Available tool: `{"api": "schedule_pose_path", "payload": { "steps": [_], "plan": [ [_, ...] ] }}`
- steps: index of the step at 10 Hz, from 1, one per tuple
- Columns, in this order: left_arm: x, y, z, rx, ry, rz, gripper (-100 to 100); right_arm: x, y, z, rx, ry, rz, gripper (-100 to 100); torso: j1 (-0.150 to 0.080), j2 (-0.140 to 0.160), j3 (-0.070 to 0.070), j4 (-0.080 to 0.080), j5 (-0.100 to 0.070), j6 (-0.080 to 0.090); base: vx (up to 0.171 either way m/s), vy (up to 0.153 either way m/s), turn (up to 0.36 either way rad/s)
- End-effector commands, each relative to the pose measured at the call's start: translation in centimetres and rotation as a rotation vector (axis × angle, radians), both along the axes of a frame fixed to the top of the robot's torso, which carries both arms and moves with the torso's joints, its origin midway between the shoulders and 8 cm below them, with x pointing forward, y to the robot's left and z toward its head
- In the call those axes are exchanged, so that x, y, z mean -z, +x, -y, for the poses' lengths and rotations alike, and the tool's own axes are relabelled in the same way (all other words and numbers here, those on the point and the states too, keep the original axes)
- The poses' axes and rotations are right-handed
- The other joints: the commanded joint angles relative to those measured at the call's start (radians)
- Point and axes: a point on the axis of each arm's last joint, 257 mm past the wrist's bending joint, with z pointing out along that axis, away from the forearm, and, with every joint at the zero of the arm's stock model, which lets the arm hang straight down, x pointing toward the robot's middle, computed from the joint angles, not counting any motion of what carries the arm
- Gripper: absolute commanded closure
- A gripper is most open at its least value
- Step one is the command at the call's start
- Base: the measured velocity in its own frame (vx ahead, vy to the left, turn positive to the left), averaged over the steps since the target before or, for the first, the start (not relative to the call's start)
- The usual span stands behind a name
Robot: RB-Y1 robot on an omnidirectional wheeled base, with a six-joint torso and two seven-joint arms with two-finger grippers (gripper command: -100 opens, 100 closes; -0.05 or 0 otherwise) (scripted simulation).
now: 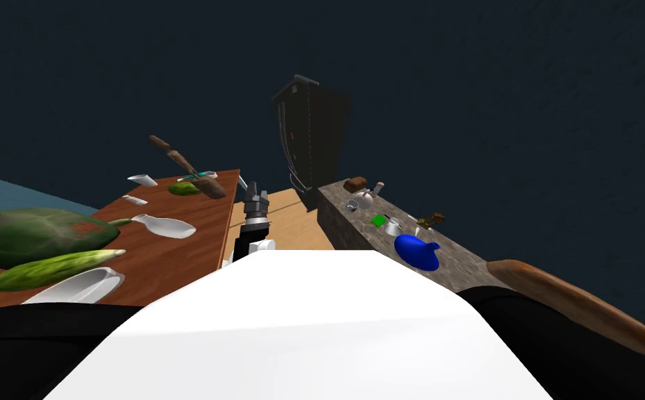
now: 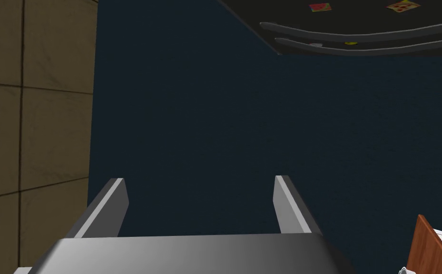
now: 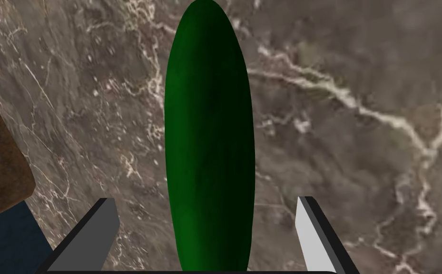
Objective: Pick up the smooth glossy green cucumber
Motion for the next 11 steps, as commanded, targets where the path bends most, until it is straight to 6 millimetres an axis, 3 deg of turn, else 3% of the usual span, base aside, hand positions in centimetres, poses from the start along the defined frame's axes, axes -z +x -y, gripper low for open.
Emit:
{"api": "schedule_pose_path", "payload": {
  "steps": [1,8,11],
  "plan": [
    [0.0,0.0,0.0,0.0,0.0,0.0,0,-0.2,-1.0,0.5,0.028,-0.011,-0.005,-100,0.0,0.0,0.0,0.0,0.0,0.0,-0.095,0.022,0.12],
    [0.0,0.0,0.0,0.0,0.0,0.0,0,1.2,-4.0,0.7,0.164,0.006,0.004,-100,-0.002,-0.003,-0.001,-0.001,0.0,0.002,-0.105,0.017,0.185],
    [0.0,0.0,0.0,0.0,0.0,0.0,0,1.2,-6.2,1.2,0.244,-0.008,-0.005,-100,-0.001,-0.003,-0.002,-0.001,0.0,0.001,-0.118,0.049,0.257]
  ]
}}
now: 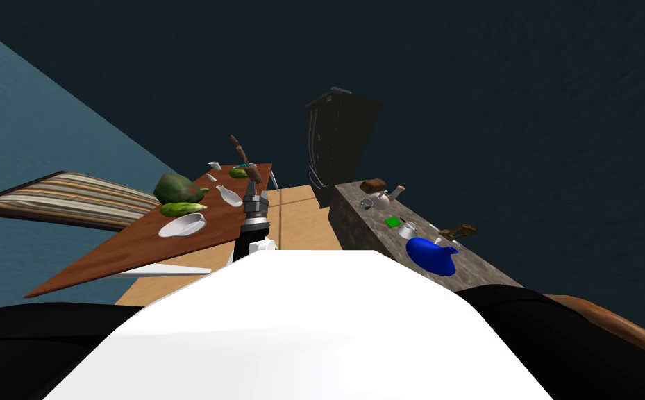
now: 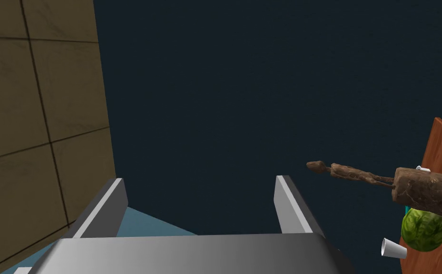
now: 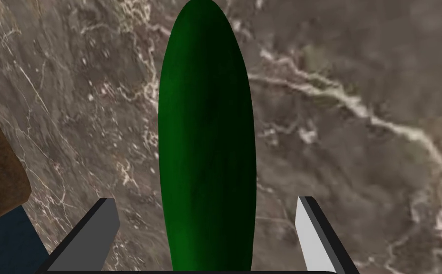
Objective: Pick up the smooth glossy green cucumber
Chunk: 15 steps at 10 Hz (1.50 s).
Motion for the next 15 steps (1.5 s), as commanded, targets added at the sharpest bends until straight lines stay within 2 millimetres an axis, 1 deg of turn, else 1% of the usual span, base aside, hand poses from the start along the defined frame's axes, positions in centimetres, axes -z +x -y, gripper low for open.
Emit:
{"api": "schedule_pose_path", "payload": {
  "steps": [1,2,3,4,5,6,10,11,12,13,14,15],
  "plan": [
    [0.0,0.0,0.0,0.0,0.0,0.0,0,0.0,-0.4,-0.1,0.023,0.002,0.003,-100,0.0,0.0,0.0,0.0,0.0,0.0,-0.115,0.042,0.139],
    [0.0,0.0,0.0,0.0,0.0,0.0,0,0.4,-0.9,-0.3,0.055,0.007,0.005,-100,-0.002,-0.001,0.0,0.0,0.0,0.002,-0.119,0.022,0.197],
    [0.0,0.0,0.0,0.0,0.0,0.0,0,0.6,-0.7,-0.4,0.052,0.011,0.007,-100,-0.004,-0.001,0.0,0.0,-0.001,0.0,-0.096,0.022,0.13],
    [0.0,0.0,0.0,0.0,0.0,0.0,0,0.3,-1.1,-0.2,0.058,0.003,0.002,-100,-0.004,-0.002,-0.001,0.0,-0.001,0.001,-0.033,0.011,-0.008],
    [0.0,0.0,0.0,0.0,0.0,0.0,0,0.4,-0.9,-0.2,0.055,0.005,0.005,-100,-0.005,-0.005,-0.002,-0.001,-0.002,0.002,-0.008,0.004,-0.012],
    [0.0,0.0,0.0,0.0,0.0,0.0,0,0.3,-0.9,-0.2,0.055,0.005,0.005,100,-0.006,-0.007,-0.004,-0.001,-0.002,0.002,0.0,0.0,0.0],
    [0.0,0.0,0.0,0.0,0.0,-0.001,0,0.2,-0.9,-0.1,0.055,0.002,0.003,100,-0.009,-0.008,-0.004,-0.001,-0.005,0.002,-0.001,-0.002,0.001],
    [0.0,0.0,0.0,0.0,0.0,-0.001,0,0.2,-0.9,-0.1,0.055,0.002,0.003,0,-0.009,-0.008,-0.004,-0.001,-0.004,0.002,0.0,0.0,0.0],
    [0.0,0.0,0.0,0.0,0.0,-0.001,0,0.0,-0.4,-0.1,0.023,0.002,0.003,100,-0.008,-0.008,-0.004,-0.001,-0.004,0.002,0.084,-0.024,-0.238],
    [0.0,0.0,0.0,-0.001,0.0,-0.001,0,-0.2,0.4,-0.1,-0.012,0.001,0.004,100,-0.009,-0.011,-0.006,-0.002,-0.005,0.005,0.182,-0.057,-0.411],
    [0.0,0.0,0.0,-0.001,0.001,-0.001,0,-0.2,0.4,-0.1,-0.012,0.001,0.004,100,-0.011,-0.015,-0.008,-0.003,-0.005,0.006,0.152,-0.04,-0.18],
    [0.0,0.0,0.0,-0.001,0.001,-0.001,0,-0.7,0.9,0.1,-0.042,-0.007,0.0,100,-0.011,-0.016,-0.009,-0.003,-0.005,0.002,0.125,-0.041,-0.236]
  ]
}}
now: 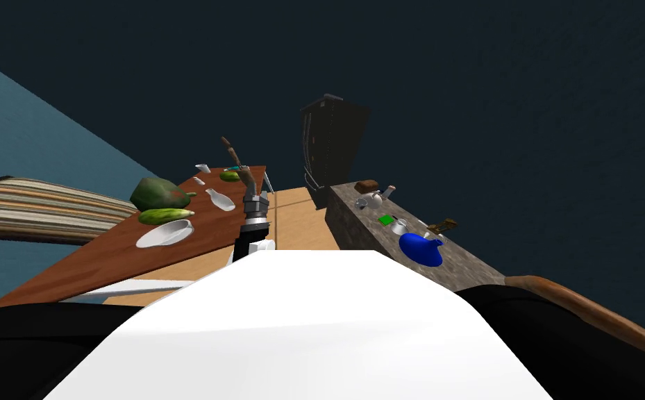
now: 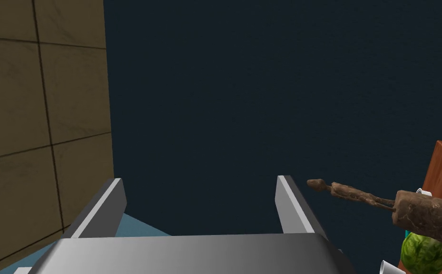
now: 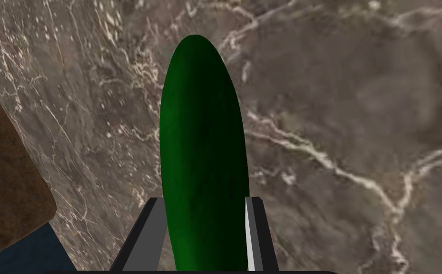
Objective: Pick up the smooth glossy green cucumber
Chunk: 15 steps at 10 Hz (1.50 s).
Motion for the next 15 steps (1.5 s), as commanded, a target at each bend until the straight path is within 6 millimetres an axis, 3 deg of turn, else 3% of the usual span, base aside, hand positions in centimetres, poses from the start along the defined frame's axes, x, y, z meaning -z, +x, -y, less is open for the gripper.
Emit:
{"api": "schedule_pose_path", "payload": {
  "steps": [1,4,6,7,8,15],
  "plan": [
    [0.0,0.0,0.0,0.0,0.0,0.0,0,0.0,0.6,-0.1,-0.022,0.001,0.002,100,0.0,0.0,0.0,0.0,0.0,0.0,0.092,-0.027,-0.104],
    [0.0,0.0,0.0,0.0,0.0,0.0,0,-1.2,1.5,0.4,-0.081,-0.02,-0.01,100,0.001,0.002,0.001,0.0,0.0,-0.002,0.109,-0.025,-0.185],
    [0.0,0.0,0.0,0.0,0.0,0.0,0,-0.5,2.4,-0.3,-0.094,0.0,0.001,100,0.002,0.002,0.001,0.0,0.001,-0.002,0.061,-0.019,-0.076],
    [0.0,0.0,0.0,0.0,0.0,0.0,0,-1.4,2.4,0.3,-0.116,-0.021,-0.012,100,0.002,0.004,0.002,0.001,0.0,-0.004,0.066,-0.031,-0.199],
    [0.0,0.0,0.0,0.0,0.0,0.0,0,-0.8,3.1,-0.3,-0.128,-0.004,-0.002,100,0.001,0.004,0.002,0.0,0.001,0.0,0.072,-0.016,-0.162],
    [0.0,0.0,0.0,0.0,0.0,0.0,0,-1.6,7.0,-1.6,-0.276,-0.001,-0.01,100,0.003,0.002,0.001,0.0,0.002,-0.003,0.109,-0.009,-0.185]
  ]
}}
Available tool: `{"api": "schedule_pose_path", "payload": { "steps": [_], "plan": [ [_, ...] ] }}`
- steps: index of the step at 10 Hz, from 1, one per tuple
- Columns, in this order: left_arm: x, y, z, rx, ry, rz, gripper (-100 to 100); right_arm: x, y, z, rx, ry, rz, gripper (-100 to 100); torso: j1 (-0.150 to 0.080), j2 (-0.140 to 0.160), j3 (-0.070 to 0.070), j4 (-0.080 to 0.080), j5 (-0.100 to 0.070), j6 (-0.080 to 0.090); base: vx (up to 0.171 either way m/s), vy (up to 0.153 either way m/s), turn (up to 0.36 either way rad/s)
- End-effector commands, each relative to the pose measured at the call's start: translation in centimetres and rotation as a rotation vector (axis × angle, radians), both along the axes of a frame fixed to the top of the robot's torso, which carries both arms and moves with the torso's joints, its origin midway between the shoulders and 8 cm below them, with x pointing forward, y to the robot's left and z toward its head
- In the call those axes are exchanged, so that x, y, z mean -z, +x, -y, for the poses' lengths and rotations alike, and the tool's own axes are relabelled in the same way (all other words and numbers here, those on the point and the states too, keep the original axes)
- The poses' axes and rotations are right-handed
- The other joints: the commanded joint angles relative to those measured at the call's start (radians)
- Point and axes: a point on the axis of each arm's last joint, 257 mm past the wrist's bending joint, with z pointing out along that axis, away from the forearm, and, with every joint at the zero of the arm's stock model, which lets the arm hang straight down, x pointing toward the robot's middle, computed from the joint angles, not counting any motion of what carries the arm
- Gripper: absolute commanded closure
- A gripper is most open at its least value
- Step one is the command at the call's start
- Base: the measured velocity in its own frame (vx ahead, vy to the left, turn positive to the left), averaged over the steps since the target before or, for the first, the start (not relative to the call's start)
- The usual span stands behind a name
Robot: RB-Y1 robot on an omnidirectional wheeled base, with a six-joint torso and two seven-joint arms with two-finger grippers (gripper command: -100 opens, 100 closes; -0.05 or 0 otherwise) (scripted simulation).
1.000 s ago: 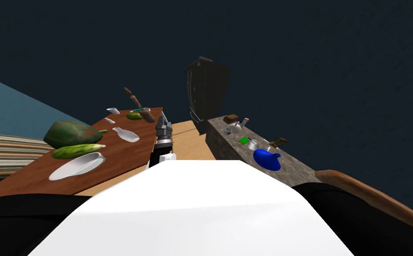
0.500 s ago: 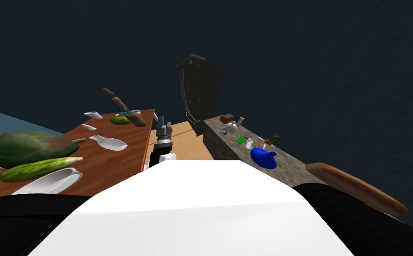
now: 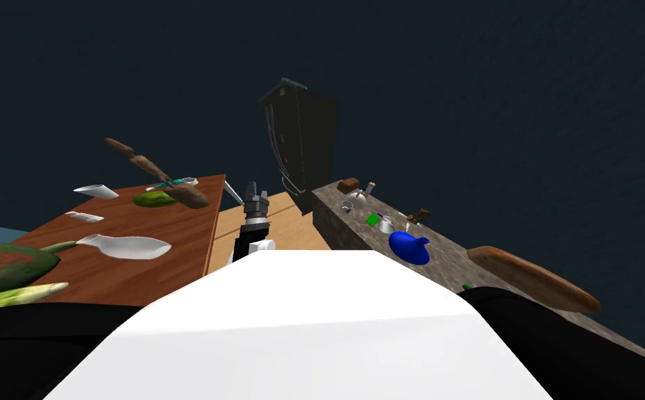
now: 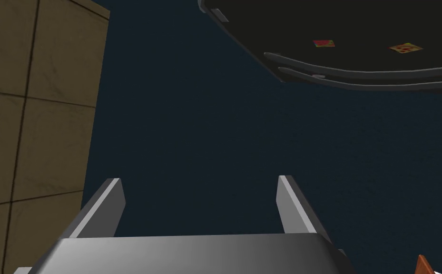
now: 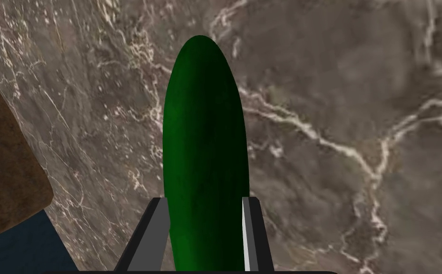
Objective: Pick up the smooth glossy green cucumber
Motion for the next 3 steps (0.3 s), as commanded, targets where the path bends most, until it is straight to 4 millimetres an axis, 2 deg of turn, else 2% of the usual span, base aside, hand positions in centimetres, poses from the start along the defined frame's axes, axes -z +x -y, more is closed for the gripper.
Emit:
{"api": "schedule_pose_path", "payload": {
  "steps": [1,2,3],
  "plan": [
    [0.0,0.0,0.0,0.0,0.0,0.0,0,0.1,0.65,-0.46,-0.024,0.005,0.0,100,0.0,0.0,0.0,0.0,0.0,0.0,0.09,-0.004,-0.136],
    [0.0,0.0,0.0,0.0,0.0,0.0,0,-0.03,0.39,-0.3,-0.016,0.003,-0.001,100,0.0,0.0,0.0,0.0,0.0,-0.001,0.034,0.001,-0.016],
    [-0.01,0.0,0.01,0.0,0.0,0.0,0,0.0,0.42,-0.35,-0.017,0.003,-0.001,0,0.0,0.003,0.001,0.0,0.0,-0.001,0.007,0.001,0.005]
  ]
}}
